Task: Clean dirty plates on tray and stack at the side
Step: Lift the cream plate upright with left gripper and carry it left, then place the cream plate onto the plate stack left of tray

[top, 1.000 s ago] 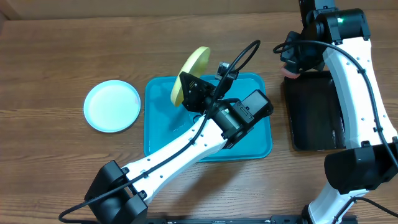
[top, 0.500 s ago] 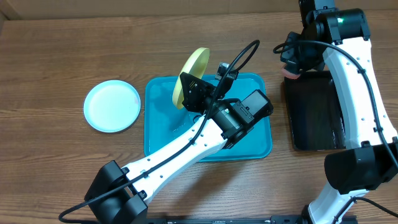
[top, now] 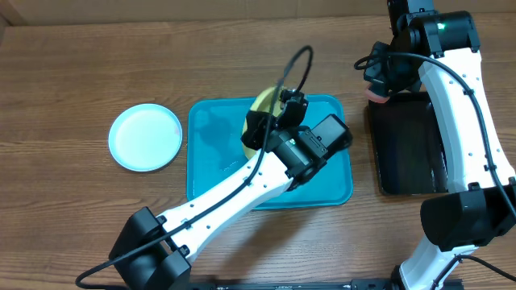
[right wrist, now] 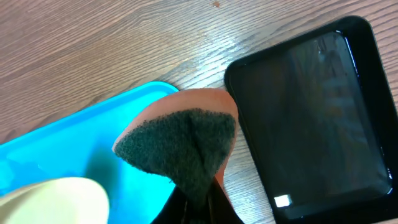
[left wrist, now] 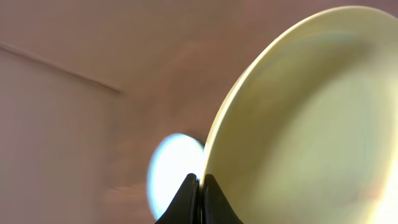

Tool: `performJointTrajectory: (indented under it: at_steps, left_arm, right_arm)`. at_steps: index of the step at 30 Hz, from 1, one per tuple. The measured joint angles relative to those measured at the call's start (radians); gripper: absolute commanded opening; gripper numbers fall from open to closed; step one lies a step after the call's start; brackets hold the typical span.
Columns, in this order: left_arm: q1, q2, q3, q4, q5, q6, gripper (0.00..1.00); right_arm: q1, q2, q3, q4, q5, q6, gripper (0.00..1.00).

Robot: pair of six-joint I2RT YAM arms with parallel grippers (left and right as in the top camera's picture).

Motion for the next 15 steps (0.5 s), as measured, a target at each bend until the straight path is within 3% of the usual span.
performJointTrajectory:
  at_steps: [9,15]
  left_arm:
    - [0.253,-0.08,-0.006,-0.004,0.429,-0.044,0.04]
    - [0.603,-0.176,-0.006,-0.003,0.76,-0.034,0.04]
  right_arm:
    - [0.0,0.0,0.0,0.0,0.0,0.0,0.04]
    - [0.0,0.0,0.0,0.001,0.0,0.0,0.04]
